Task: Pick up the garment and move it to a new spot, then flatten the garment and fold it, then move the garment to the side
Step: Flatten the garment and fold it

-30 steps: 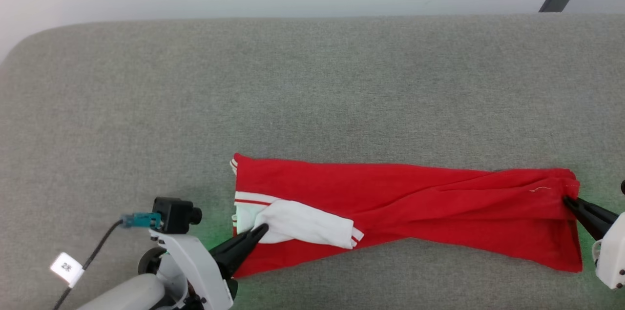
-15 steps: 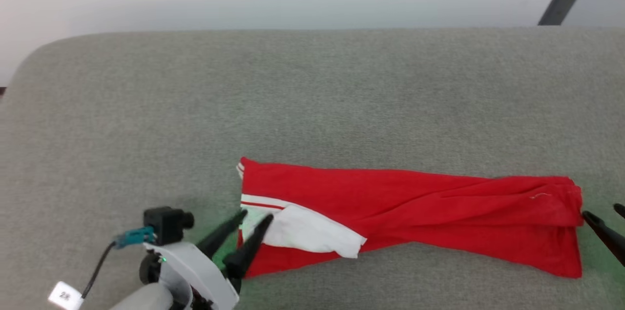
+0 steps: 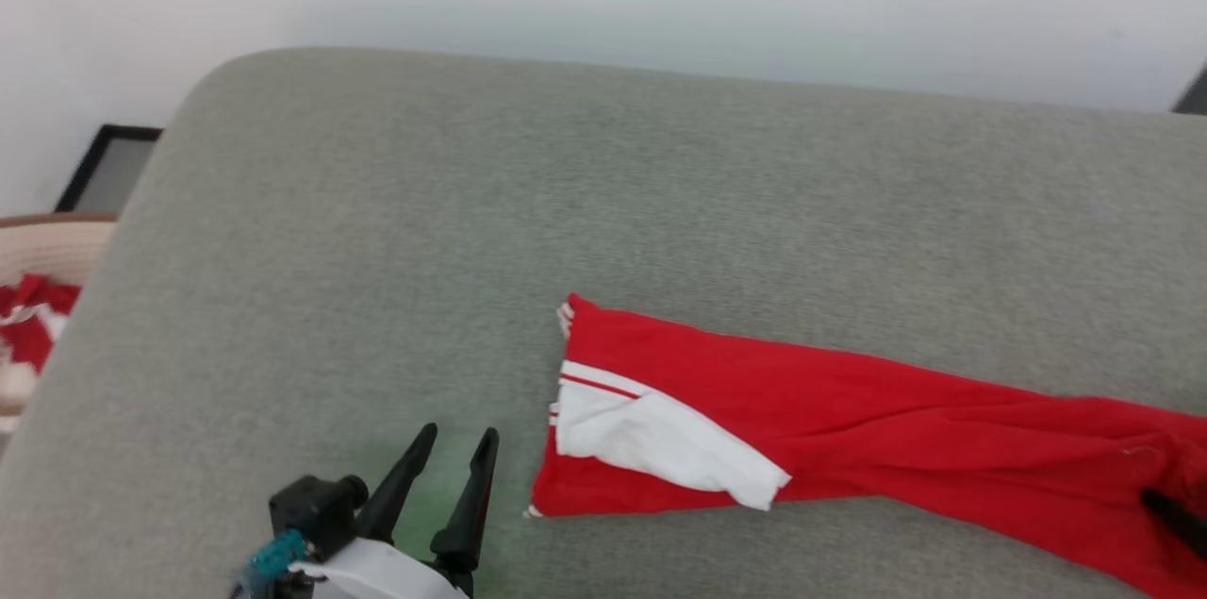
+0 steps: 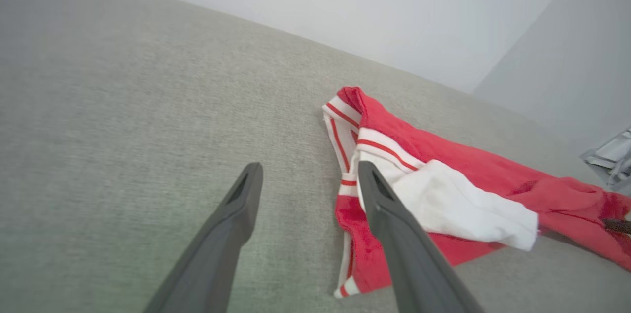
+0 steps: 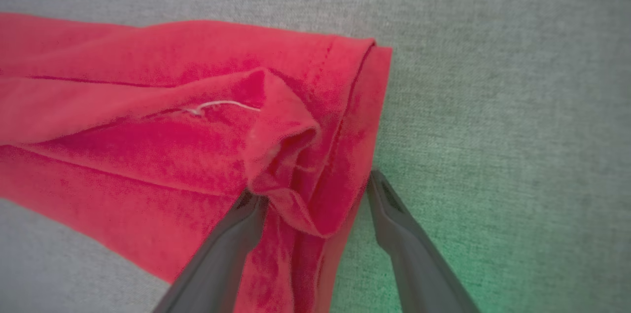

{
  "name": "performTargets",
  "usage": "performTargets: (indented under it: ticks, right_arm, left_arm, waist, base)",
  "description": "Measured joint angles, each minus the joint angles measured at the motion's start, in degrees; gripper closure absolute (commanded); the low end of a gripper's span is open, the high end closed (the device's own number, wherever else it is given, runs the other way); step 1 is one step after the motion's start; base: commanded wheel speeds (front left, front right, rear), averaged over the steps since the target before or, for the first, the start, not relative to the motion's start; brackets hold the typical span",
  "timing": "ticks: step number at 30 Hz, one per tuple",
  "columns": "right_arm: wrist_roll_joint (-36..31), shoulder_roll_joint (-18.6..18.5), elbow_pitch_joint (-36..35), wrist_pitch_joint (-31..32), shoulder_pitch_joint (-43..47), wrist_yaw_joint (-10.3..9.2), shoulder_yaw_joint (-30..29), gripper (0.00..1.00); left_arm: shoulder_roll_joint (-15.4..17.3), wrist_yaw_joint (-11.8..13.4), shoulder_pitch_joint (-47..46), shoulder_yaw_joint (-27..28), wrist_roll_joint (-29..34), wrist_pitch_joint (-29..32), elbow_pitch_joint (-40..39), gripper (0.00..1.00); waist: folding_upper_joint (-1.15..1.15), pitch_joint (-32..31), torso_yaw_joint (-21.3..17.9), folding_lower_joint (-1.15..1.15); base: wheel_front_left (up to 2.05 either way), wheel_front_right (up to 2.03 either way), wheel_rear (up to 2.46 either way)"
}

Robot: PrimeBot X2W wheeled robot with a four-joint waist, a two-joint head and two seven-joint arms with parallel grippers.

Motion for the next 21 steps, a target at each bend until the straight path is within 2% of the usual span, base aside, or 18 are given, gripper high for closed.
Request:
performTargets:
  ticks: [4,8,9,10,11,13,21]
  right_arm:
    - [2.23,0.99,2.48,3.35,0.00,-0.01,-0.69,0.00]
    - [3.68,2.00,4.83,4.55,-0.16,-0.02,-1.49,0.00]
    - [3.69,2.25,5.32,4.83,-0.27,-0.02,-1.62,0.03]
    - [3.82,2.58,5.79,4.93,-0.49,-0.02,-1.74,0.50]
    - [4.22,2.97,6.19,5.11,-0.69,-0.05,-2.01,0.71]
    - [4.97,3.64,6.79,5.39,-0.82,-0.05,-2.67,1.00]
    - [6.38,5.14,7.87,3.38,-1.87,0.09,-4.98,1.00]
  left_arm:
    - [-3.90,-0.02,2.39,5.88,8.69,0.00,-1.30,0.00]
    - [-6.37,-0.99,4.13,10.81,16.48,0.00,-4.01,0.00]
    - [-6.77,-1.05,4.43,11.72,18.44,0.00,-4.61,0.00]
    - [-7.17,-1.27,4.77,12.67,20.34,0.00,-5.43,0.00]
    - [-7.47,-1.47,5.06,13.52,22.14,0.00,-6.20,0.00]
    - [-8.24,-1.58,5.67,15.06,24.76,0.00,-7.25,0.00]
    - [-10.37,-2.53,7.49,19.41,28.58,0.00,-9.51,0.00]
  waist:
    - [0.00,-0.22,2.08,0.00]
    - [0.00,-0.41,3.31,0.00]
    - [0.00,-0.46,3.47,0.00]
    - [0.00,-0.50,3.56,0.00]
    - [0.00,-0.52,3.56,0.00]
    - [0.00,-0.52,3.38,0.00]
    - [0.00,-0.40,1.01,0.00]
  base:
    - [0.00,0.00,0.00]
    - [0.00,0.00,0.00]
    - [0.00,0.00,0.00]
    - [0.00,0.00,0.00]
    - [0.00,0.00,0.00]
    - [0.00,0.00,0.00]
    - [0.00,0.00,0.00]
